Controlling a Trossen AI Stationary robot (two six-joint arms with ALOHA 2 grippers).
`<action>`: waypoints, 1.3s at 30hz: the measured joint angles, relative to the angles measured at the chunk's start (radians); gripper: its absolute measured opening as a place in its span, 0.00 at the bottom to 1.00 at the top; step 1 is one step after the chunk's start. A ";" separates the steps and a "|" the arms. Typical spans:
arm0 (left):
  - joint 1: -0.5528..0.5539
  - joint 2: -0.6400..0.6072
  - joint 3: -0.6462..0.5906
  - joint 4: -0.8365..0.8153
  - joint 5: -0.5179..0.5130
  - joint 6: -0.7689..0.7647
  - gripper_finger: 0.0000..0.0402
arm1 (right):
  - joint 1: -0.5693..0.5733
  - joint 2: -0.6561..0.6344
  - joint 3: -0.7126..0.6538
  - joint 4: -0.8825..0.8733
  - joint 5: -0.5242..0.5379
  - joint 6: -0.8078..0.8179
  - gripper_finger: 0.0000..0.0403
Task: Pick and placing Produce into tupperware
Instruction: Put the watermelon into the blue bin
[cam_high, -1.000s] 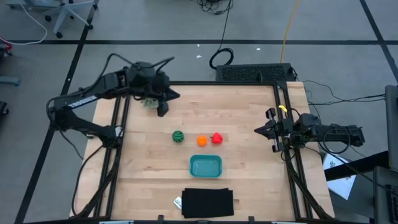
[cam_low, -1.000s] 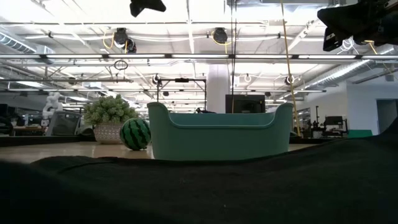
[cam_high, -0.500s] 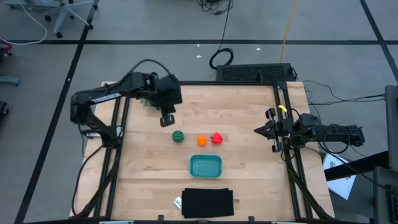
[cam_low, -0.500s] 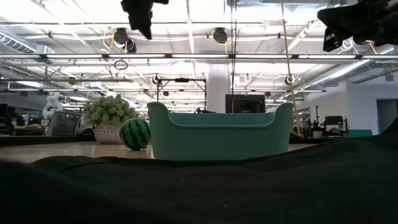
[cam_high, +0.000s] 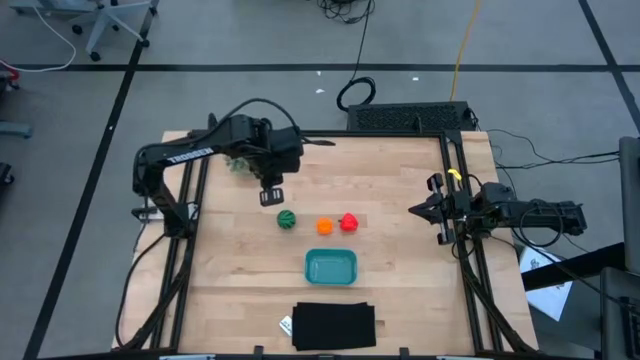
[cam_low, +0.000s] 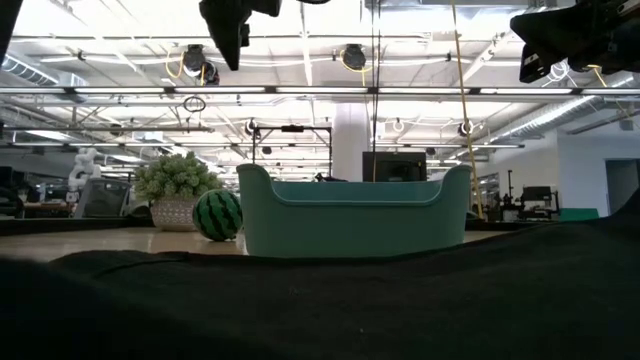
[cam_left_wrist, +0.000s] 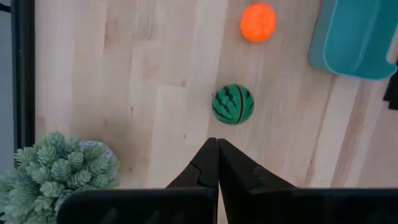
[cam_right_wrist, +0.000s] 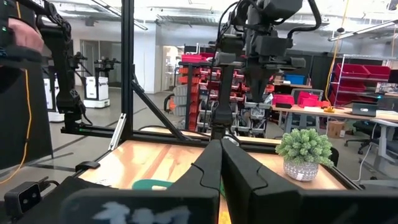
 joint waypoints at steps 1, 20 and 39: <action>0.000 0.009 0.013 -0.010 0.000 0.000 0.01 | 0.000 0.000 0.000 0.000 0.000 0.000 0.00; -0.049 0.049 0.037 -0.030 0.059 -0.032 0.01 | 0.000 0.000 0.000 0.000 0.000 0.000 0.00; -0.063 0.049 0.036 0.066 0.011 -0.027 0.08 | 0.000 0.000 0.000 0.003 0.000 0.000 0.00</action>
